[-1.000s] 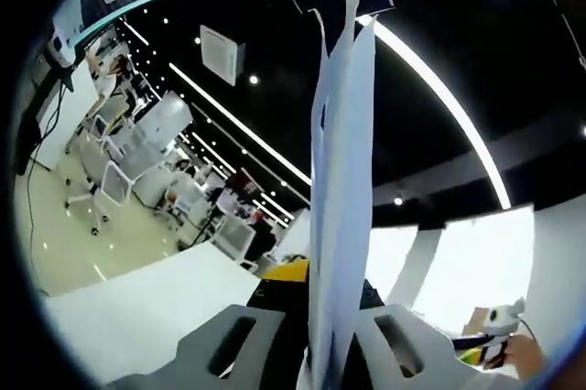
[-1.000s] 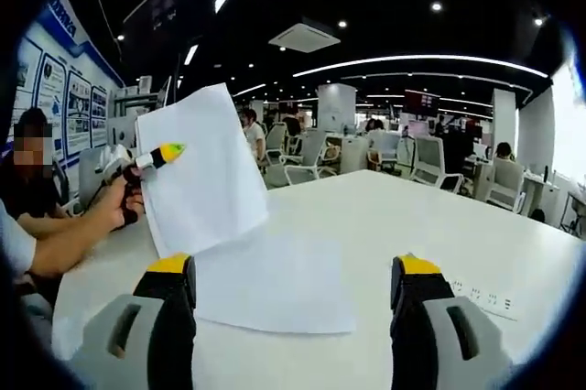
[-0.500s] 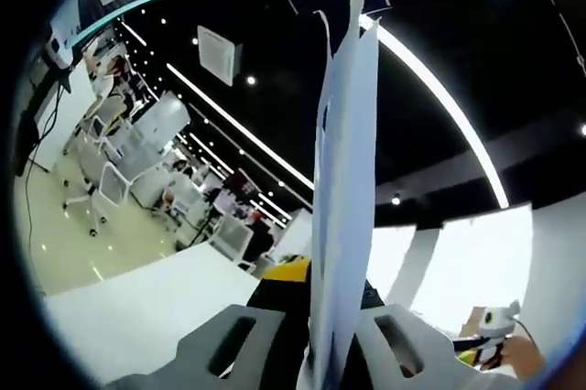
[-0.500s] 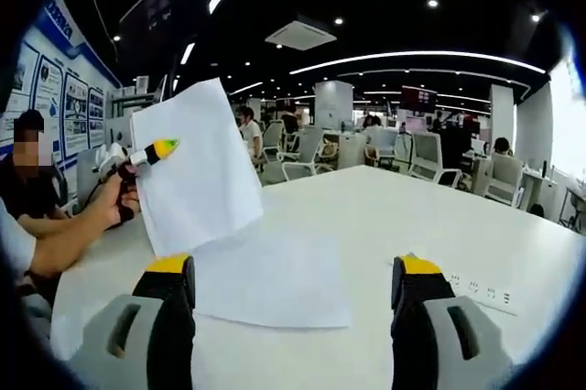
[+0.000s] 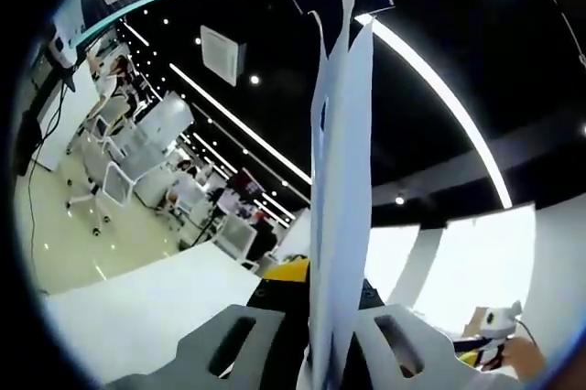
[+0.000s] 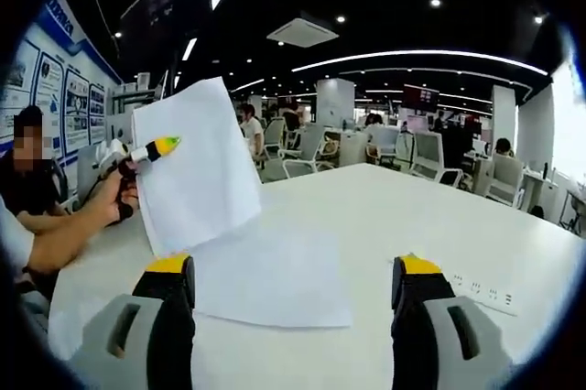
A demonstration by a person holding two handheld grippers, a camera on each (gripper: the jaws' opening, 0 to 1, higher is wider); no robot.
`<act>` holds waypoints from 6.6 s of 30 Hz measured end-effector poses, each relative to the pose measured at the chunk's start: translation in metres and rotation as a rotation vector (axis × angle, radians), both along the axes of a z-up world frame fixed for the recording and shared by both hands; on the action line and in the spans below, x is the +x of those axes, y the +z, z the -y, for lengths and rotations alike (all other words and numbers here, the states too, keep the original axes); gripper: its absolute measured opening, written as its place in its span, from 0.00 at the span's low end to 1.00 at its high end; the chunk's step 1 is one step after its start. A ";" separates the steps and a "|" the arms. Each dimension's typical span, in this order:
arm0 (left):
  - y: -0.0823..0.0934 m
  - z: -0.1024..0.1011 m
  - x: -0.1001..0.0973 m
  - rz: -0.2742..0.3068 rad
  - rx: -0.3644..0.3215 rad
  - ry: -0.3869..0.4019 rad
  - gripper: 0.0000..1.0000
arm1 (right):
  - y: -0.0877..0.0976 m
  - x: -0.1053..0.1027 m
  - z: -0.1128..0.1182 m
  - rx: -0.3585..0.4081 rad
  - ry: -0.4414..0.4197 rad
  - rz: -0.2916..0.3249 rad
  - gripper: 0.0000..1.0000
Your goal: Organize the stack of printing papers by aligning and flattening the scattered papers on the table
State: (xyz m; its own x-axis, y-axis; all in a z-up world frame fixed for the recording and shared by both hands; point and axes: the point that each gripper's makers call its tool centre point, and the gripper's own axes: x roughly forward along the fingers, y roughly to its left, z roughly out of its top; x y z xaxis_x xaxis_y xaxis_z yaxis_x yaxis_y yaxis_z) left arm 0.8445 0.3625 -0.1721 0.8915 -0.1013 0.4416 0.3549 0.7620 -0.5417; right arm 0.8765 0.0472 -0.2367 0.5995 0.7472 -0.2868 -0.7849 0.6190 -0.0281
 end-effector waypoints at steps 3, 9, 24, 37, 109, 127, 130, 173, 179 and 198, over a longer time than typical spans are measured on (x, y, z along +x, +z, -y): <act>-0.003 -0.002 0.001 -0.007 -0.006 0.005 0.06 | -0.005 0.000 0.000 -0.024 -0.017 0.002 0.84; -0.007 -0.005 0.002 -0.018 -0.013 0.011 0.06 | -0.009 0.006 0.002 -0.029 -0.021 -0.011 0.84; -0.004 0.001 0.003 -0.011 0.019 0.009 0.06 | -0.012 0.009 0.004 -0.008 -0.029 -0.028 0.84; -0.001 0.007 0.001 -0.005 0.046 0.000 0.06 | -0.019 0.017 0.011 -0.010 -0.051 -0.047 0.84; 0.001 0.001 -0.002 0.001 0.046 0.023 0.06 | -0.083 0.034 0.012 -0.084 -0.112 -0.164 0.85; 0.001 0.001 -0.002 0.001 0.045 0.024 0.06 | -0.101 0.036 0.009 -0.092 -0.119 -0.195 0.85; 0.001 0.001 -0.002 0.001 0.047 0.024 0.06 | -0.104 0.037 0.008 -0.084 -0.117 -0.203 0.85; 0.008 -0.004 -0.008 0.025 0.022 0.030 0.06 | -0.123 0.043 -0.007 -0.140 -0.133 -0.174 0.89; 0.008 -0.004 -0.006 0.022 0.021 0.027 0.06 | -0.122 0.046 -0.009 -0.135 -0.149 -0.169 0.88; 0.006 -0.002 -0.005 0.016 0.021 0.023 0.06 | -0.123 0.047 -0.029 -0.100 -0.102 -0.130 0.78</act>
State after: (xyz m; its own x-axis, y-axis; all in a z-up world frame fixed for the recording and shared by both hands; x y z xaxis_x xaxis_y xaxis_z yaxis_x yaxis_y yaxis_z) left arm 0.8394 0.3647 -0.1660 0.8863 -0.0905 0.4542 0.3461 0.7811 -0.5197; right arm 0.9232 0.0767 -0.3601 0.6236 0.6486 -0.4364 -0.7195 0.6944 0.0038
